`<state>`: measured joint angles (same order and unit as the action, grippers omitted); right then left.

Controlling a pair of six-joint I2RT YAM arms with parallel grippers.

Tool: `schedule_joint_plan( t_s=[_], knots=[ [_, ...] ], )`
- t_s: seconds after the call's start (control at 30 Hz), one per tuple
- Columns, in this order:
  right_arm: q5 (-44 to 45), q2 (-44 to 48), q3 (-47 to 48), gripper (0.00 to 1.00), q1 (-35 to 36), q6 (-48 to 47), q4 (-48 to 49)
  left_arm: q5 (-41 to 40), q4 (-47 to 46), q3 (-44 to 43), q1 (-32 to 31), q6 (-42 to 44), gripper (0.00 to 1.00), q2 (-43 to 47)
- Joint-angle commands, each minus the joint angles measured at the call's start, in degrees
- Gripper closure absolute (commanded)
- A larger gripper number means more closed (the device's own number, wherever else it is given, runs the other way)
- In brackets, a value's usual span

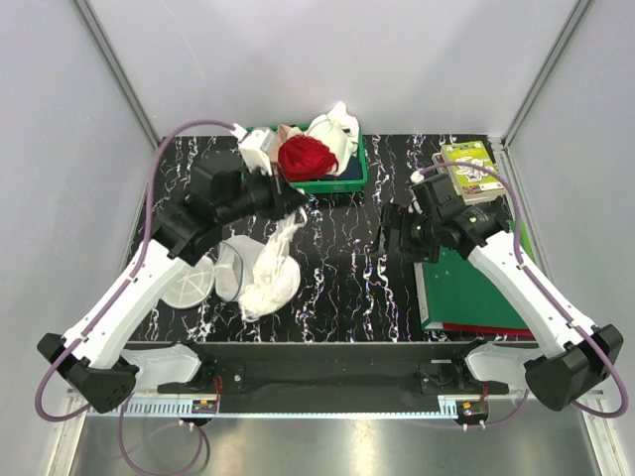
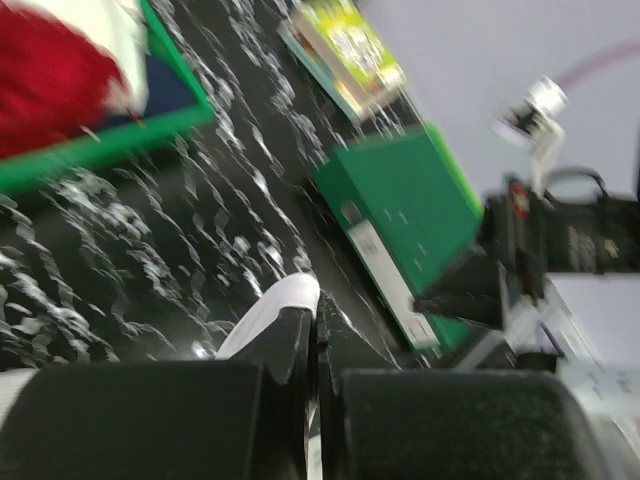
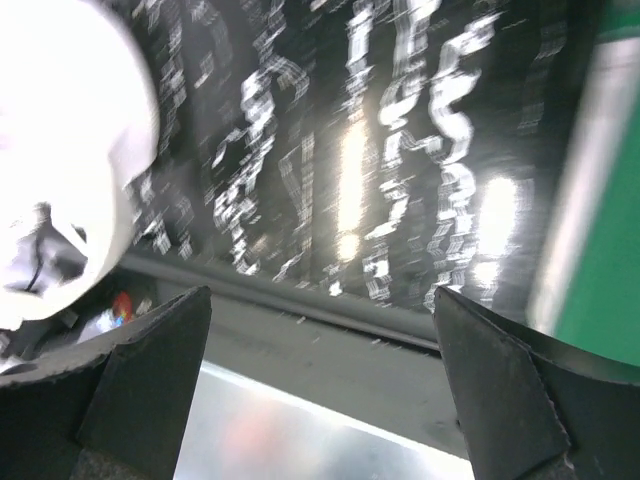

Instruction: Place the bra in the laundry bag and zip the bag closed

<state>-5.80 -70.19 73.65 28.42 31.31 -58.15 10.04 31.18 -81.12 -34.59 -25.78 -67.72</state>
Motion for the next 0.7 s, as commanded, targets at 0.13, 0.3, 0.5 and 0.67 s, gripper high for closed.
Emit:
schedule_joint_plan(
  t_s=[0.13,0.3,0.5,0.67],
  knots=[
    [-26.18,0.41,-11.93,0.0,-0.21,1.55,17.18,13.86,-4.98,8.52,-3.64,-10.43,1.0,3.21],
    [-29.0,0.23,-22.38,0.0,0.49,9.19,26.57,15.61,-10.76,13.26,-4.08,-13.33,1.0,3.65],
    [-26.81,0.23,-31.53,0.0,1.28,15.96,35.63,19.31,-14.21,15.29,-4.79,-12.81,1.0,-1.44],
    [-21.63,-0.47,-35.06,0.06,1.37,18.95,39.68,20.1,-15.36,13.45,-5.31,-12.45,1.0,-4.52]
  ],
)
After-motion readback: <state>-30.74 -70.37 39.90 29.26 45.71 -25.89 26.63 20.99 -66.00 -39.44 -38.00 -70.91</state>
